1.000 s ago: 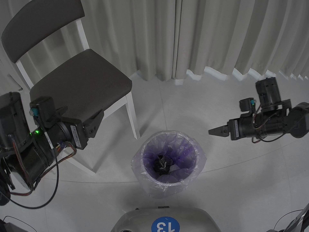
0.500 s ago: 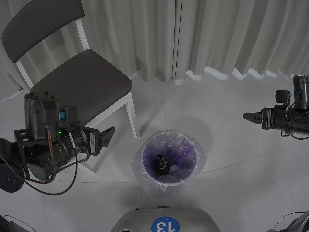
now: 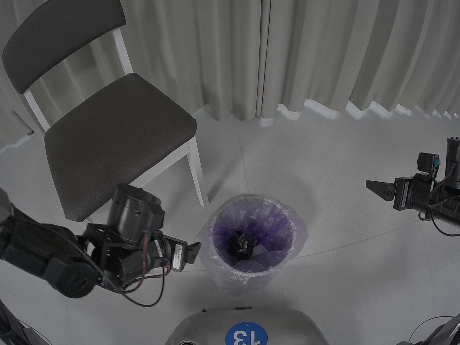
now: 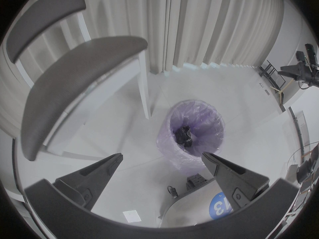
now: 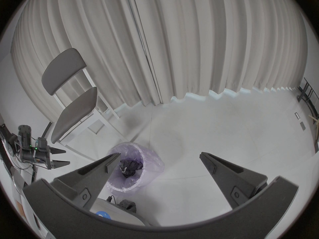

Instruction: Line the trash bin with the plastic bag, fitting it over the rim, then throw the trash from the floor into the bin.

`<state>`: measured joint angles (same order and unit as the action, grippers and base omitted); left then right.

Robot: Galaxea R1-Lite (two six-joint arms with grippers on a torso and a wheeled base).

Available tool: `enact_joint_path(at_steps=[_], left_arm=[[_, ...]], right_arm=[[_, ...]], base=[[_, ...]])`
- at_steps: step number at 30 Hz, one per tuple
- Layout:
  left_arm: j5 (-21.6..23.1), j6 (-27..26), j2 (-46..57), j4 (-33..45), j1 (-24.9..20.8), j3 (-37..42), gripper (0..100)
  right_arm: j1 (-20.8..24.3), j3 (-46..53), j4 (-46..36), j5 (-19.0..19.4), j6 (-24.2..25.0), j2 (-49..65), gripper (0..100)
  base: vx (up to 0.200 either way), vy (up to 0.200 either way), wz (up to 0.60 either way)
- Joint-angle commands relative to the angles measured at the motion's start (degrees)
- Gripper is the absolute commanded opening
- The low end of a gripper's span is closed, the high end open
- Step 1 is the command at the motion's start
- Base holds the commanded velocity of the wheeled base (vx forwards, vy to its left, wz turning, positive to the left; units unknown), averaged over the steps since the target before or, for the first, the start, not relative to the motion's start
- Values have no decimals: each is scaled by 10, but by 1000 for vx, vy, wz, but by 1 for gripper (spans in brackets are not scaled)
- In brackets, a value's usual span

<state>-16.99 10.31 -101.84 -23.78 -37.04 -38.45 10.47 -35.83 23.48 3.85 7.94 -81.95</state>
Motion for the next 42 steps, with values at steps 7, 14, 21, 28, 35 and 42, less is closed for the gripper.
enact_joint_path(at_steps=[7,14,21,28,35,42], left_arm=[[17,15,-115,-122,6,17,100],[25,-10,-42,-123,17,23,100],[13,-21,35,-129,48,-28,100],[-53,-27,156,-116,63,-105,100],[-38,-82,292,10,152,-101,100],[-38,-85,375,132,209,-109,100]], right_arm=[[3,7,74,50,-7,-203,100],[-2,15,180,78,-5,-290,100],[2,5,272,48,-16,-322,100],[13,17,325,-52,-37,-285,100],[12,20,278,-64,-57,-128,100],[-2,-16,177,-64,-54,5,100]], base=[[0,0,0],[0,0,0],[0,0,0],[0,0,0],[0,0,0],[0,0,0]])
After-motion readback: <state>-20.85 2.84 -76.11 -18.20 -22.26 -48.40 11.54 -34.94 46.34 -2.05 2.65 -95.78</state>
